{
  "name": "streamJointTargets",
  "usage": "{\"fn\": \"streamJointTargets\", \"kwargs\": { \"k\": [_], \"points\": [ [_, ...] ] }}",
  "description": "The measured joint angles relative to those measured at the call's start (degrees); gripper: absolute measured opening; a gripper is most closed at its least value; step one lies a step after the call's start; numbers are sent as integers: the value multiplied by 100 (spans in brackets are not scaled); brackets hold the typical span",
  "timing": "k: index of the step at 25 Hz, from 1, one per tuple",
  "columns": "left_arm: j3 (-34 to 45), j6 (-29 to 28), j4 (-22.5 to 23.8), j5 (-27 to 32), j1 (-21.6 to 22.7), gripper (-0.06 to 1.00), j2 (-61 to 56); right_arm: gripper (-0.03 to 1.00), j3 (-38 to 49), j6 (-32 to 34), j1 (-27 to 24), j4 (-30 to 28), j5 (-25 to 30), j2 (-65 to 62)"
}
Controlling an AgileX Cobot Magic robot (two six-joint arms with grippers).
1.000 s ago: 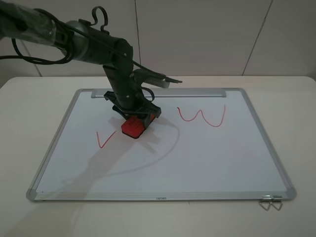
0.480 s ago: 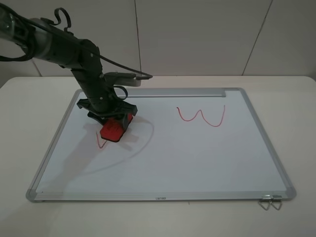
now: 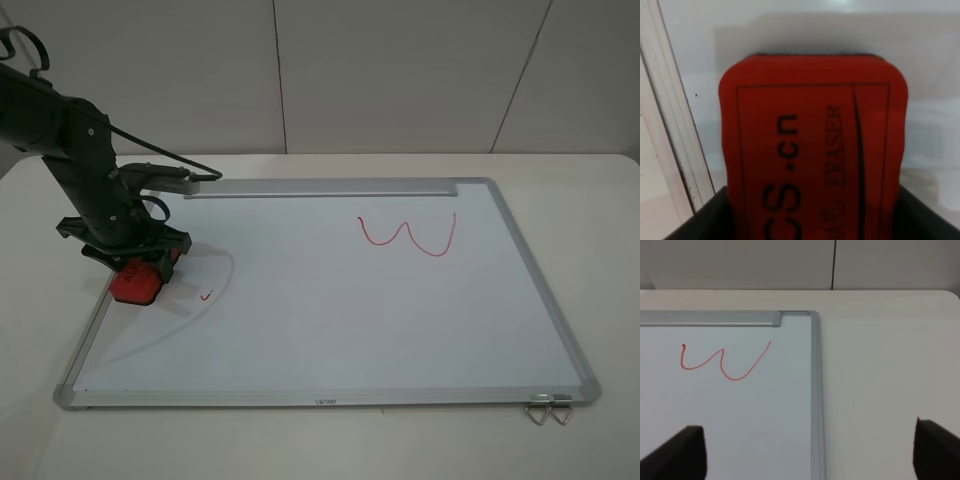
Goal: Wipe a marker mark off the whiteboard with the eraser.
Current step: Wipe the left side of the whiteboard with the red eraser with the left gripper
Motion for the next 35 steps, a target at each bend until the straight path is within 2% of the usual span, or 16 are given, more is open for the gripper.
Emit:
{"fn": "streamJointTargets", "kwargs": {
  "k": [4, 8, 18, 21, 26, 31, 35],
  "points": [
    [24, -11, 102, -66, -175, 57, -10, 71, 0, 0, 0, 0, 0, 0],
    [30, 75, -1, -104, -517, 57, -10, 71, 0, 0, 0, 0, 0, 0],
    [-20, 160, -593, -406, -2066, 57, 125, 71, 0, 0, 0, 0, 0, 0],
    [-31, 166, -919, -495, -2374, 57, 133, 71, 0, 0, 0, 0, 0, 0],
    [-25, 166, -1066, -460, -2443, 57, 42, 71, 0, 0, 0, 0, 0, 0],
    [162, 137, -1405, -75, -2283, 57, -316, 71, 0, 0, 0, 0, 0, 0],
    [279, -211, -1120, 270, -1947, 57, -773, 71, 0, 0, 0, 0, 0, 0]
  ]
}}
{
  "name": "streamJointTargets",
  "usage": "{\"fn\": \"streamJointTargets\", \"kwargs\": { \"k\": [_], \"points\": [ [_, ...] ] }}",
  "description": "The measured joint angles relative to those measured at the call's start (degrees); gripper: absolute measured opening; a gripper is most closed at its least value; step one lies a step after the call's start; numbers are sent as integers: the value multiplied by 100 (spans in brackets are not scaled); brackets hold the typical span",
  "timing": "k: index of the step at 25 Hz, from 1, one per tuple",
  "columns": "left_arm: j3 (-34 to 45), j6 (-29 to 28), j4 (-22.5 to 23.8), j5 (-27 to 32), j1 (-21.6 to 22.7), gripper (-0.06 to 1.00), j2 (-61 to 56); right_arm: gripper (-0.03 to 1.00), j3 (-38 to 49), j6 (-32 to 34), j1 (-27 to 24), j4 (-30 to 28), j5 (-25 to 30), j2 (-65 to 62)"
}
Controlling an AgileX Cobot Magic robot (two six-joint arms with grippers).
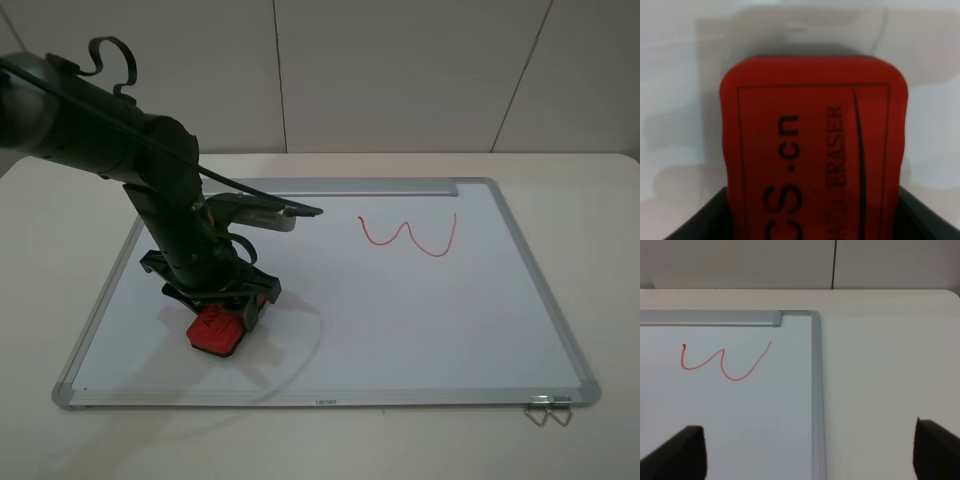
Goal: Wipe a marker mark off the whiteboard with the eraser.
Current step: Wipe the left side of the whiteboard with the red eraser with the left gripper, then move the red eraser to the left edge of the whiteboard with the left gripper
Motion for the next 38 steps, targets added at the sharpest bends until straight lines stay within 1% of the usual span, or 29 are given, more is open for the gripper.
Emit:
{"fn": "streamJointTargets", "kwargs": {
  "k": [4, 7, 10, 13, 16, 20, 24, 28, 35, 37, 38],
  "points": [
    [284, -617, 557, 29, 430, 57, -626, 71, 0, 0, 0, 0, 0, 0],
    [710, -1038, 867, -161, 792, 57, -908, 71, 0, 0, 0, 0, 0, 0],
    [1157, -1378, 1032, -513, 1005, 57, -1003, 71, 0, 0, 0, 0, 0, 0],
    [1528, -1583, 1074, -891, 1037, 57, -1003, 71, 0, 0, 0, 0, 0, 0],
    [1720, -1628, 1084, -1154, 1044, 57, -1003, 71, 0, 0, 0, 0, 0, 0],
    [1758, -1628, 1177, -1394, 1192, 57, -996, 71, 0, 0, 0, 0, 0, 0],
    [1764, -1628, 1203, -1425, 1304, 57, -856, 71, 0, 0, 0, 0, 0, 0],
    [1759, -1628, 1203, -1449, 1309, 57, -608, 71, 0, 0, 0, 0, 0, 0],
    [1743, -1628, 1203, -1439, 1309, 57, -555, 71, 0, 0, 0, 0, 0, 0],
    [1743, -1628, 1203, -1446, 1309, 61, -555, 71, 0, 0, 0, 0, 0, 0],
    [1743, -1628, 1216, -1460, 1309, 66, -555, 71, 0, 0, 0, 0, 0, 0]
  ]
}}
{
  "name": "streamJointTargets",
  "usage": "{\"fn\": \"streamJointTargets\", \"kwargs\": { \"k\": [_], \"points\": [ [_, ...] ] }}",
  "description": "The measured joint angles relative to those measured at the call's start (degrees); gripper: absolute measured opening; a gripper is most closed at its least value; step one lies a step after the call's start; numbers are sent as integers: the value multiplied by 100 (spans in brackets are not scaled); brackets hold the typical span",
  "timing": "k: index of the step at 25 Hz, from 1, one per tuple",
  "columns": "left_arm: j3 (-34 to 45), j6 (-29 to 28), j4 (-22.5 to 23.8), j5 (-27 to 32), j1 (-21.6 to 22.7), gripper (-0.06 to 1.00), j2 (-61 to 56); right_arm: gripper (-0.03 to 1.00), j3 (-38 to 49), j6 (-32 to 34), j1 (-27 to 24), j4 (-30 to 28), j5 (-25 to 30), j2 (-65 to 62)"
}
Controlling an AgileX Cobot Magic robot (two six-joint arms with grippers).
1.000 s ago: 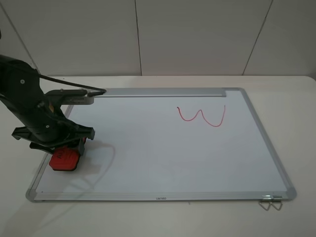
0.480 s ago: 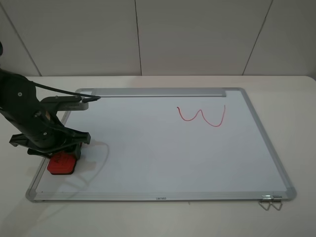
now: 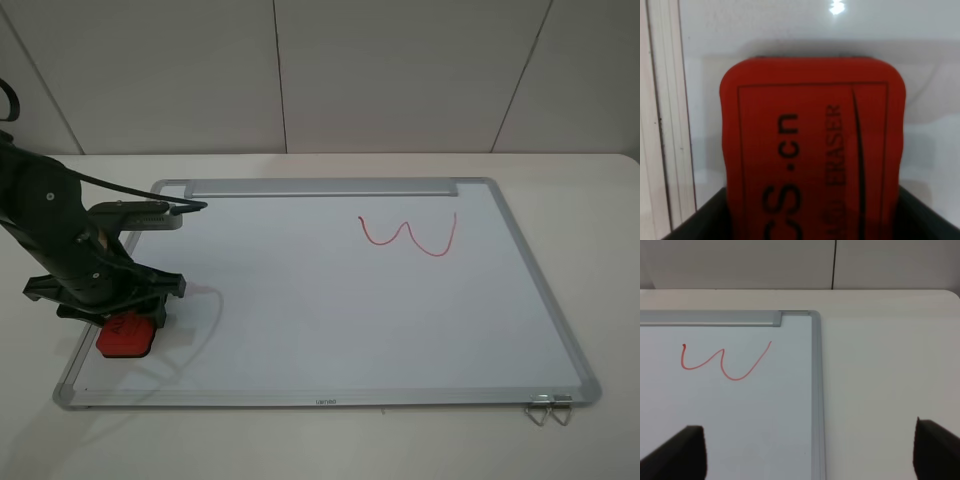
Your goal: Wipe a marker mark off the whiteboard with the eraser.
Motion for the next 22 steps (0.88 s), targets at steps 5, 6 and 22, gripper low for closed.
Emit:
{"fn": "streamJointTargets", "kwargs": {
  "k": [5, 6, 22],
  "points": [
    [24, 7, 134, -5, 0, 73, -168, 71, 0, 0, 0, 0, 0, 0],
    [24, 39, 147, -5, 0, 74, -275, 71, 0, 0, 0, 0, 0, 0],
    [50, 687, 405, 1259, 0, 77, -3793, 71, 0, 0, 0, 0, 0, 0]
  ]
}}
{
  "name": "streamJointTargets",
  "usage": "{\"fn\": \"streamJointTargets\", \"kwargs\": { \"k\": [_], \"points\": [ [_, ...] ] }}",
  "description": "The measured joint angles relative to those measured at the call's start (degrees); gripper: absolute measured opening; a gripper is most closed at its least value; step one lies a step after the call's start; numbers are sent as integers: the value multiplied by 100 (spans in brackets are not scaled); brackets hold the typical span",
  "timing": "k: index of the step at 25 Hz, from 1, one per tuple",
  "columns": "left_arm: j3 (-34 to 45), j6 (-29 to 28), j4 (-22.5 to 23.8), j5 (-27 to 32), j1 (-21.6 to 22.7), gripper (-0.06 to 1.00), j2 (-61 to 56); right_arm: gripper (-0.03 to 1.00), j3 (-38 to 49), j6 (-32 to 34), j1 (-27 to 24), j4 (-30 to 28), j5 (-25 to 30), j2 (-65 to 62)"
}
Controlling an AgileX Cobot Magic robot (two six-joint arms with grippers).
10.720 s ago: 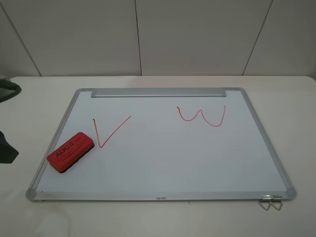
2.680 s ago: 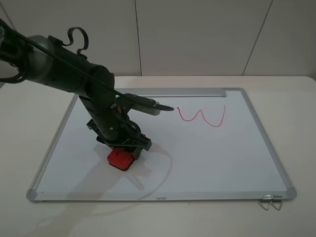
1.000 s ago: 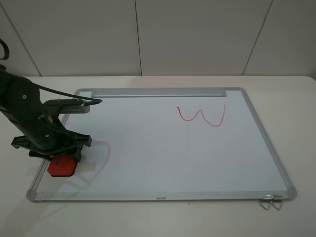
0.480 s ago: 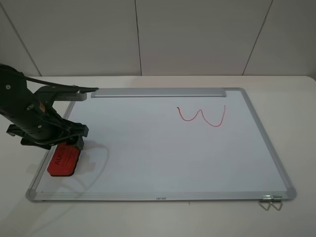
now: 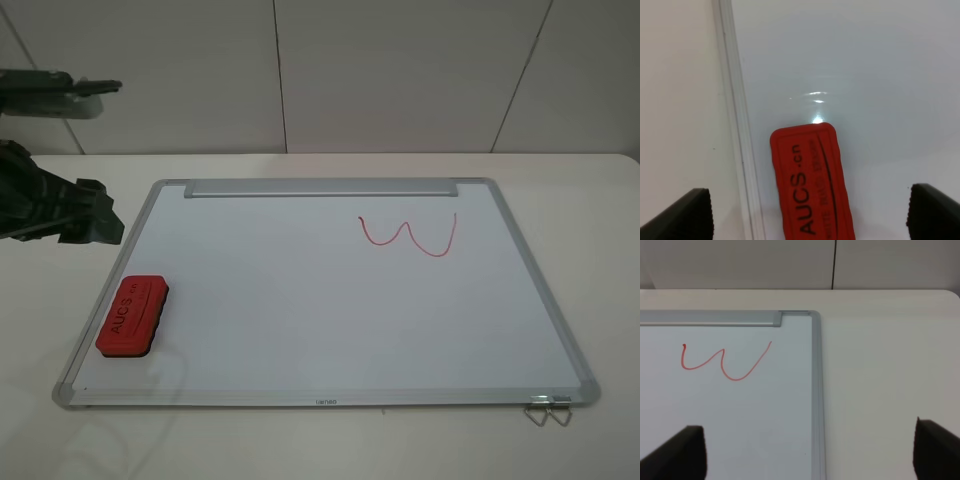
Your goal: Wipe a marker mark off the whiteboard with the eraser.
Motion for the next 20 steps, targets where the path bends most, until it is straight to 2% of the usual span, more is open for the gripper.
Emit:
{"fn": "streamJointTargets", "kwargs": {
  "k": [5, 11, 17, 20],
  "points": [
    [272, 13, 25, 561, 0, 77, -1638, 71, 0, 0, 0, 0, 0, 0],
    [424, -24, 28, 1635, 0, 77, -3355, 71, 0, 0, 0, 0, 0, 0],
    [425, 45, 32, 2439, 0, 77, -4541, 71, 0, 0, 0, 0, 0, 0],
    [425, 48, 32, 2619, 0, 77, -4812, 71, 0, 0, 0, 0, 0, 0]
  ]
}}
